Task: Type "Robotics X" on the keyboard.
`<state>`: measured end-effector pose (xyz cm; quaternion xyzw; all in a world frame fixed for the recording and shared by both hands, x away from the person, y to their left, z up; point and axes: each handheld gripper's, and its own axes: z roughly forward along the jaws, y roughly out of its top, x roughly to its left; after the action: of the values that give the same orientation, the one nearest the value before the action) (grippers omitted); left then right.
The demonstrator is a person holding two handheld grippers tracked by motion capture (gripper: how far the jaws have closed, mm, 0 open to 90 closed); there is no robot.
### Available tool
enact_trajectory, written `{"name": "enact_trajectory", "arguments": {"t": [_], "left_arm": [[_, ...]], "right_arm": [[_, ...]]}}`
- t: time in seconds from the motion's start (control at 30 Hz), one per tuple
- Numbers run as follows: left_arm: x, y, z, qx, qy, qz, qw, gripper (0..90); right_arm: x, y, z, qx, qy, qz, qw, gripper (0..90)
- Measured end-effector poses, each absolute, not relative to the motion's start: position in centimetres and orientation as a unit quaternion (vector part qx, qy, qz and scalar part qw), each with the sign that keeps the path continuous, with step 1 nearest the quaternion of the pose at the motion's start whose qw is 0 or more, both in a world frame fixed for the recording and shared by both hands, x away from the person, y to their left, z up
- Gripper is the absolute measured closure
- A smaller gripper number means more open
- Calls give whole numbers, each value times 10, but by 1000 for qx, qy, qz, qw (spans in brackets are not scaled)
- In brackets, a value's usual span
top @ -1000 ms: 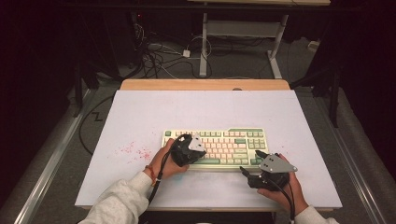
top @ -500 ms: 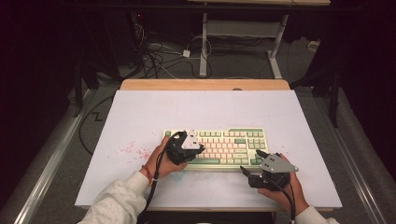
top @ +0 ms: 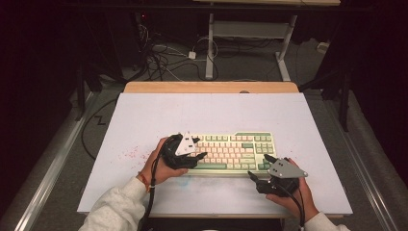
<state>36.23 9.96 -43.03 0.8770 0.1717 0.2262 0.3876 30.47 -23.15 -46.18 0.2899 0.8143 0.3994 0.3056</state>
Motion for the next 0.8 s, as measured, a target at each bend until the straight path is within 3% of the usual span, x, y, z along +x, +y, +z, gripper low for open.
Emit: {"name": "enact_trajectory", "arguments": {"t": [0.17, 0.33, 0.47, 0.8], "left_arm": [[358, 107, -432, 873, 175, 244, 385, 281], [352, 122, -432, 866, 173, 257, 393, 261], [349, 136, -433, 858, 183, 265, 401, 233], [337, 162, -447, 852, 210, 283, 386, 209]], "right_arm": [[305, -232, -461, 290, 814, 400, 305, 234], [304, -232, -461, 290, 814, 401, 304, 256], [304, -232, -461, 289, 815, 403, 301, 338], [304, -234, -455, 279, 823, 407, 282, 815]]}}
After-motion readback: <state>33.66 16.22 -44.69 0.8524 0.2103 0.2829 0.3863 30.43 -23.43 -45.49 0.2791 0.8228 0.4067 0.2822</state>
